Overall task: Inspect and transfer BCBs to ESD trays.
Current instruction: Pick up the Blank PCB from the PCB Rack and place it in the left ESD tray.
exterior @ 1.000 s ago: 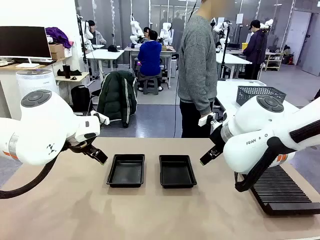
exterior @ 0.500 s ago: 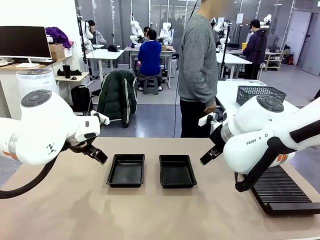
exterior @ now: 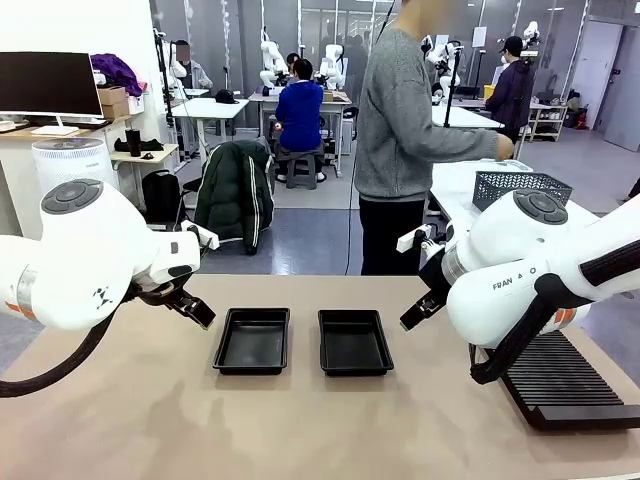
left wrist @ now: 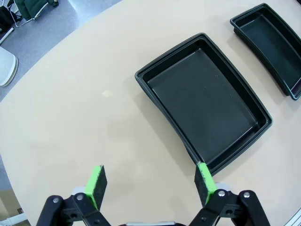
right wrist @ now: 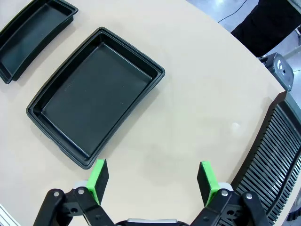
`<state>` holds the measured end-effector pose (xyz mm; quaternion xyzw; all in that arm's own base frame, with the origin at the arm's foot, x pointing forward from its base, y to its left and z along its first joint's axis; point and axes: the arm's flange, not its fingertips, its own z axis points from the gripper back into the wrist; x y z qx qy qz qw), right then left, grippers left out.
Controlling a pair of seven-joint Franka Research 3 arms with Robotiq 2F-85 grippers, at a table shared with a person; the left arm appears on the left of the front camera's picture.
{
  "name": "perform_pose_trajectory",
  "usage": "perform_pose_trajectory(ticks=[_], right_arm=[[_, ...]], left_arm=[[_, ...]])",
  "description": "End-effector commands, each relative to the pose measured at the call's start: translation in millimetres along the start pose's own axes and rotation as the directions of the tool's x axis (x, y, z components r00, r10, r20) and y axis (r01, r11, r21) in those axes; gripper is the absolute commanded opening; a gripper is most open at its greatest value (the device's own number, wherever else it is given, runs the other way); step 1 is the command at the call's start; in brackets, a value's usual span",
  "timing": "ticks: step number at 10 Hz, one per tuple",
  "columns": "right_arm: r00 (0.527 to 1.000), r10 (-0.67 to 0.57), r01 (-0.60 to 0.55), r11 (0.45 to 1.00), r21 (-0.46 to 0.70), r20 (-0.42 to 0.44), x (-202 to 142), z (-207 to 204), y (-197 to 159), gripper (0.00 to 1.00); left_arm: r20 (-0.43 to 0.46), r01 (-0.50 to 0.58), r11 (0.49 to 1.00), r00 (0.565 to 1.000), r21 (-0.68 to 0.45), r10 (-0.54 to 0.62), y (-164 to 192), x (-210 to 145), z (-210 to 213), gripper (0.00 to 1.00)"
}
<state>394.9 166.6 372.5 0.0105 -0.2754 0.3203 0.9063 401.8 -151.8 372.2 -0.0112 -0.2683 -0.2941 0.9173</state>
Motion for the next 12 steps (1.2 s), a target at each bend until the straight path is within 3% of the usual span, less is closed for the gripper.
perform_pose_trajectory(ticks=[1,4,6,9,12], right_arm=[[1.000,-0.018,0.016,0.998,0.060,0.026,-1.2,25.5,-11.7,1.00],[0.988,-0.126,0.107,0.974,0.202,0.086,-5.3,92.3,-38.0,1.00],[0.973,-0.206,0.170,0.944,0.284,0.103,-13.1,123.9,-49.0,1.00],[0.942,-0.321,0.250,0.866,0.432,0.098,-35.0,166.1,-84.6,1.00],[0.887,-0.456,0.337,0.744,0.577,0.070,-56.1,179.0,-123.0,1.00]], left_arm=[[0.000,0.000,1.000,1.000,0.000,0.000,0.0,0.0,0.0,1.00],[0.045,-0.112,0.986,0.992,-0.122,0.118,13.6,12.4,63.8,1.00],[0.077,-0.192,0.948,0.973,-0.254,0.217,23.1,15.2,98.9,1.00],[0.106,-0.266,0.851,0.932,-0.452,0.348,48.0,14.1,139.0,1.00],[0.068,-0.294,0.700,0.896,-0.651,0.440,80.5,6.8,150.7,1.00]])
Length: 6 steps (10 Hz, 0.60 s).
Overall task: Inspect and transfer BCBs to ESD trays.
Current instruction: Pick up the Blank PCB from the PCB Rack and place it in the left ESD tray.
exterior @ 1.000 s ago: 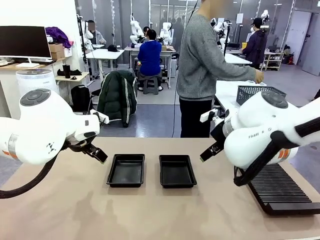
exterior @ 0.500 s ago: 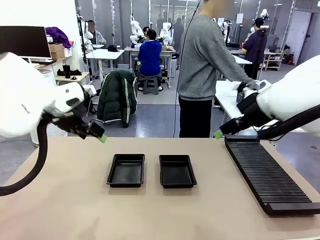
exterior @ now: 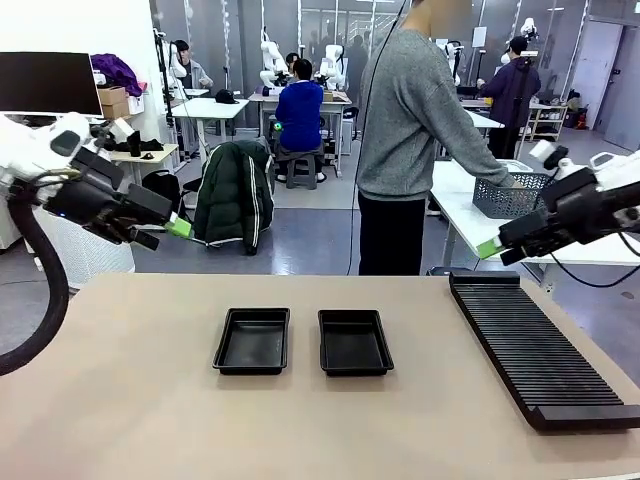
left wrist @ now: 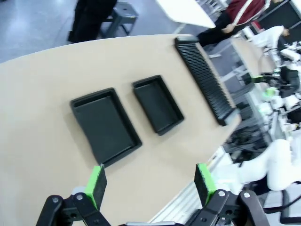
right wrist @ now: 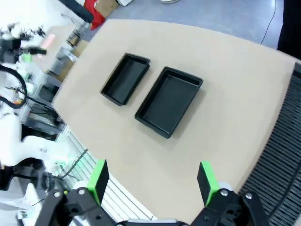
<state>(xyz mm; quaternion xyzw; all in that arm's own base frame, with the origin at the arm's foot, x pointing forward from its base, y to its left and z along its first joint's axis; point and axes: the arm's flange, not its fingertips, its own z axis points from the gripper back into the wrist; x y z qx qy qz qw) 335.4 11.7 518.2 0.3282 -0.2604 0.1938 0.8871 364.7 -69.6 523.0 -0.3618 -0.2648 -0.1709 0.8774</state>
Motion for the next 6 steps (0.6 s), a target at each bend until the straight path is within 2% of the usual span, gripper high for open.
perform_pose_trajectory(ticks=[1,3,6], right_arm=[[0.994,-0.102,0.096,0.988,0.123,0.041,-1.6,8.5,-24.2,1.00],[0.984,-0.173,0.160,0.954,0.253,0.030,-4.5,24.2,-45.7,1.00],[0.950,-0.313,0.280,0.867,0.412,0.011,-5.7,47.3,-78.2,1.00]], left_arm=[[-0.019,-0.079,0.982,0.997,-0.172,0.077,30.4,9.7,5.1,1.00],[-0.019,-0.146,0.940,0.989,-0.307,0.147,49.1,6.7,15.9,1.00],[-0.036,-0.211,0.868,0.975,-0.450,0.219,79.4,-1.5,31.3,1.00]])
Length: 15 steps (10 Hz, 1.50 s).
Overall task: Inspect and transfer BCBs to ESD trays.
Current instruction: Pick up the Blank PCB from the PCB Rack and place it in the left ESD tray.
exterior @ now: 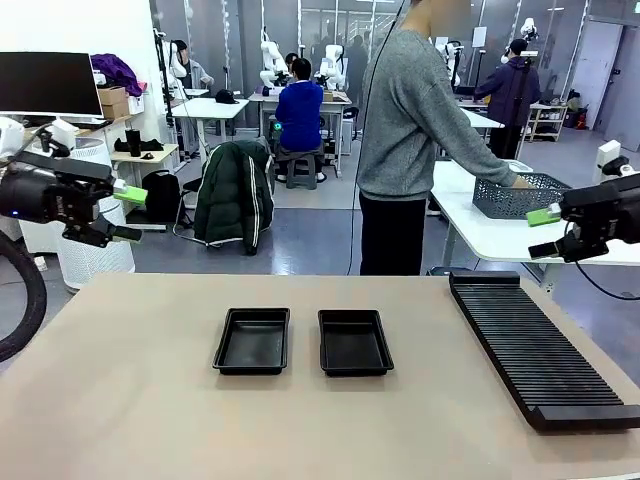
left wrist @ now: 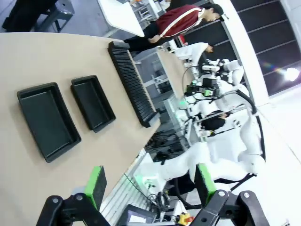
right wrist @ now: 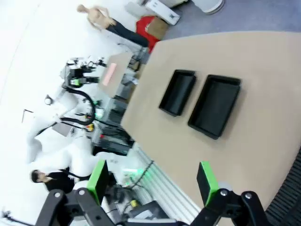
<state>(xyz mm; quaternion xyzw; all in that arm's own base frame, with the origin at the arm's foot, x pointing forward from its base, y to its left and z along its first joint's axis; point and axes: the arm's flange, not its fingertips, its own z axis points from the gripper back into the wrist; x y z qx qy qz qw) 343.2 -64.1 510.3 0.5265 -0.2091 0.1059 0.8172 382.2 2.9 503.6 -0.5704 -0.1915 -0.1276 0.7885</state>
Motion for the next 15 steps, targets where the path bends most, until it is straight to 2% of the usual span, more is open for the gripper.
perform_pose_trajectory(ticks=[1,3,9,14,15], right_arm=[[0.995,-0.099,0.099,0.991,0.092,-0.003,14.2,16.5,-19.5,1.00],[0.983,-0.150,0.168,0.968,0.186,-0.111,24.1,29.8,-35.9,1.00],[0.939,-0.225,0.301,0.903,0.305,-0.261,43.1,60.0,-73.9,1.00],[0.945,-0.239,0.310,0.871,0.381,-0.222,41.4,58.6,-86.6,1.00],[0.931,-0.266,0.341,0.878,0.336,-0.250,38.9,59.6,-87.8,1.00]], left_arm=[[-0.033,-0.028,0.996,0.999,-0.088,0.025,17.0,3.7,7.0,1.00],[-0.071,-0.009,0.990,0.998,-0.138,-0.001,26.2,2.0,18.8,1.00],[-0.037,0.023,0.972,0.999,-0.233,-0.033,37.6,-2.0,32.4,1.00],[-0.020,0.044,0.961,0.998,-0.273,-0.051,41.8,-4.0,32.2,1.00],[-0.046,0.009,0.973,0.999,-0.231,-0.020,39.9,-7.4,31.8,1.00]])
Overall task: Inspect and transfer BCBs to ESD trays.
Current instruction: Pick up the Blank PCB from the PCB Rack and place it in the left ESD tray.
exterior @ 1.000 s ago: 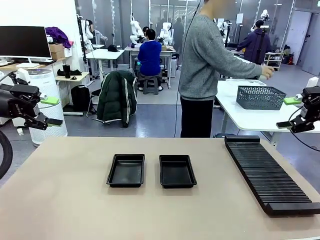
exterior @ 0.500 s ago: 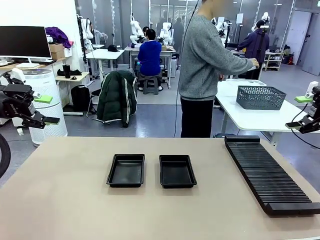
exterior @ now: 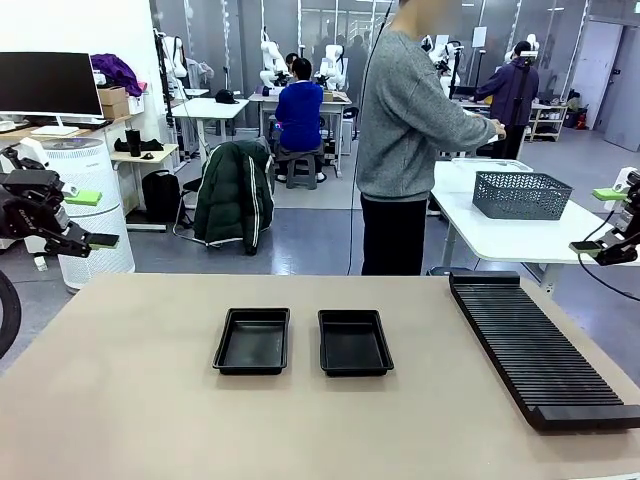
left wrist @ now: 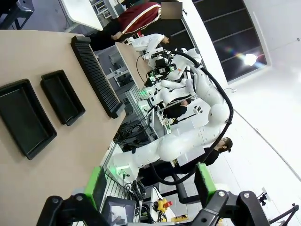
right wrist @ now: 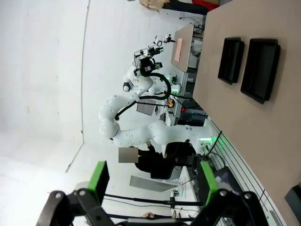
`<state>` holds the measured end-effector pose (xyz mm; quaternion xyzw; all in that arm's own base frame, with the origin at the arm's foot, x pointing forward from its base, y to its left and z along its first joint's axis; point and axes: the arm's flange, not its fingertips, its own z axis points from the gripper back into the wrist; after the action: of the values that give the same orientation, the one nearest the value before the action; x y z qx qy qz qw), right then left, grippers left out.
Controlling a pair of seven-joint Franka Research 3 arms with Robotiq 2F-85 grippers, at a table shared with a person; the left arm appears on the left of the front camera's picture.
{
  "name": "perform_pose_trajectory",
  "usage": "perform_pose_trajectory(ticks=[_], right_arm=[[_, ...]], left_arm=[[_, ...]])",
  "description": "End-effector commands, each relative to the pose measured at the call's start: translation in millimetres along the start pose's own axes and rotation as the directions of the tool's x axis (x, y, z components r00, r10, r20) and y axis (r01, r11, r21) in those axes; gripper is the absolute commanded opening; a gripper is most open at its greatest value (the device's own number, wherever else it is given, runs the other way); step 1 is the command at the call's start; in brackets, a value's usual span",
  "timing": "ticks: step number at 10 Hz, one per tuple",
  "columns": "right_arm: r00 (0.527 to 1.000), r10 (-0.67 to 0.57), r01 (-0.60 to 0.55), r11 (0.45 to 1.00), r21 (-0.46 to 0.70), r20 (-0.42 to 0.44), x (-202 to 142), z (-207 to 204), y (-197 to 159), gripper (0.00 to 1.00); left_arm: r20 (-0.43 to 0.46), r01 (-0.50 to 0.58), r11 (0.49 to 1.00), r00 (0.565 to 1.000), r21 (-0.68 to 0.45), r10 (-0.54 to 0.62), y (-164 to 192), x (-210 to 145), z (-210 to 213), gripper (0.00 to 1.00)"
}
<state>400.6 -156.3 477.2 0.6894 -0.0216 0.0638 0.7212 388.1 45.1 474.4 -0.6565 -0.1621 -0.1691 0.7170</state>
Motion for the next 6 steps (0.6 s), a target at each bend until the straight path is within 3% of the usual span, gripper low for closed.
perform_pose_trajectory(ticks=[1,6], right_arm=[[1.000,-0.003,0.003,1.000,-0.010,-0.008,-2.0,0.5,0.5,1.00],[1.000,-0.003,0.003,1.000,-0.010,-0.008,-2.0,0.5,0.5,1.00]], left_arm=[[-0.003,-0.003,1.000,1.000,0.008,0.003,-1.0,-0.3,0.5,1.00],[-0.003,-0.003,1.000,1.000,0.008,0.003,-1.0,-0.3,0.5,1.00]])
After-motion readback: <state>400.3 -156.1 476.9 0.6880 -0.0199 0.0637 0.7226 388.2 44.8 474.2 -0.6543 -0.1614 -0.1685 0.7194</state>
